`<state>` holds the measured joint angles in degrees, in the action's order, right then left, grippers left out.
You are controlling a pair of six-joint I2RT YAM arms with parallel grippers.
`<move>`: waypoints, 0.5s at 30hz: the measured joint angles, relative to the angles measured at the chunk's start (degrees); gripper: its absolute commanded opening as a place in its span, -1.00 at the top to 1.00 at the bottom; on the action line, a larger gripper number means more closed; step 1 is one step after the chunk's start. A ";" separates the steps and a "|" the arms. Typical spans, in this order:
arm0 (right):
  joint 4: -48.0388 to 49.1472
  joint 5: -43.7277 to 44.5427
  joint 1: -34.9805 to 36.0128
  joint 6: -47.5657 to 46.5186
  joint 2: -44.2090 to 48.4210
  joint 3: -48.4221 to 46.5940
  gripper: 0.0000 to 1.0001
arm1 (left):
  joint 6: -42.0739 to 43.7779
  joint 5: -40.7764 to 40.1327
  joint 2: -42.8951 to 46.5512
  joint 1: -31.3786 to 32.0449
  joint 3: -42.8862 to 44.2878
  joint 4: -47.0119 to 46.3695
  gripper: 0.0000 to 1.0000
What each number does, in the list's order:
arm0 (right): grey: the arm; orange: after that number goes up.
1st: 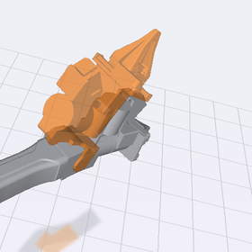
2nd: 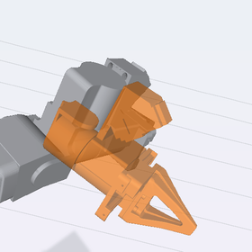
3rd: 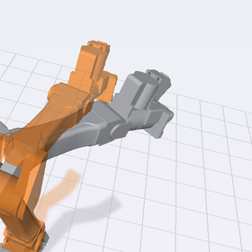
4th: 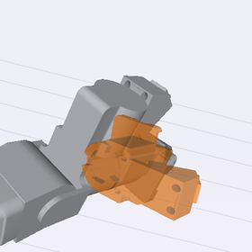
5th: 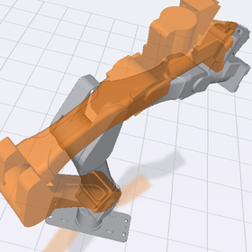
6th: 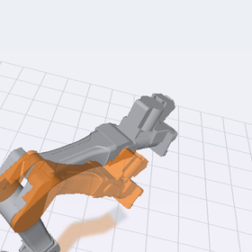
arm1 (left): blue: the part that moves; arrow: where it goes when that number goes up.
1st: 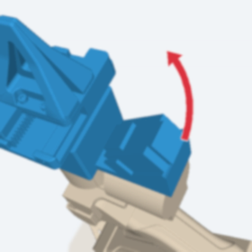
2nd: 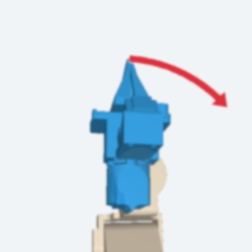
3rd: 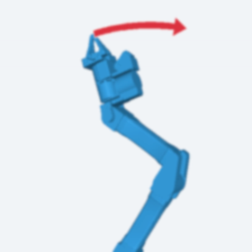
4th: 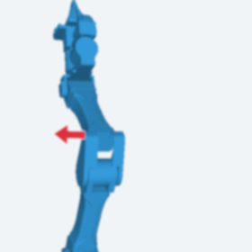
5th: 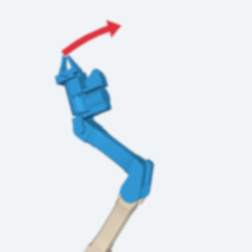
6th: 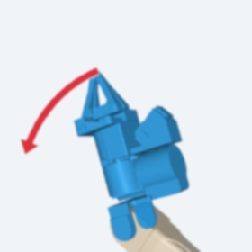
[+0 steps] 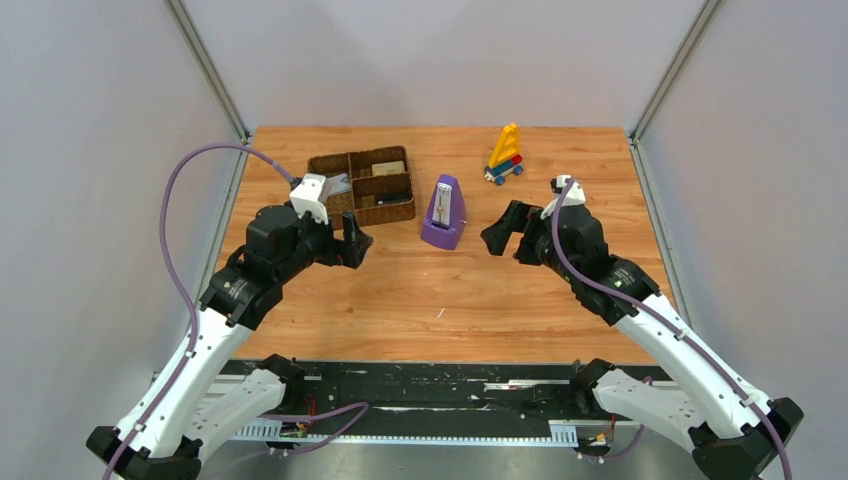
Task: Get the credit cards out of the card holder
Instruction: Move the card holder to the center of the board.
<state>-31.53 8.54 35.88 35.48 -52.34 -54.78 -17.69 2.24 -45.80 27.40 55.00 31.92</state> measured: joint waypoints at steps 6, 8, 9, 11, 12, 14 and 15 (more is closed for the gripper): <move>-0.11 0.04 0.00 0.00 1.49 0.00 -1.00 | 0.02 -1.33 0.00 0.00 0.00 0.02 -1.00; -0.17 0.04 0.00 0.00 1.99 0.00 -1.00 | 0.00 -2.38 -0.02 0.00 0.00 0.04 -1.00; -0.20 0.04 0.00 -0.02 2.27 0.00 -1.00 | -0.09 -3.41 -0.07 0.00 0.00 0.11 -1.00; -0.35 0.17 0.00 -0.02 2.84 0.02 -1.00 | -0.74 -6.14 -0.44 0.00 0.02 0.48 -0.97; -0.44 0.33 0.00 -0.04 3.30 0.09 -1.00 | -1.44 -7.87 -1.09 0.00 0.20 1.03 -0.95; -0.48 0.52 0.00 -0.07 4.31 0.31 -1.00 | -2.82 -12.11 -3.65 0.00 1.55 3.23 -0.95; -0.48 0.59 0.00 -0.22 4.92 0.52 -1.00 | -3.45 -14.49 -5.33 0.00 2.49 4.26 -0.95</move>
<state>-32.01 9.13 35.88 35.27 -47.42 -54.26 -21.15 -12.25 -51.13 27.40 57.49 36.18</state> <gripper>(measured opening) 0.998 0.976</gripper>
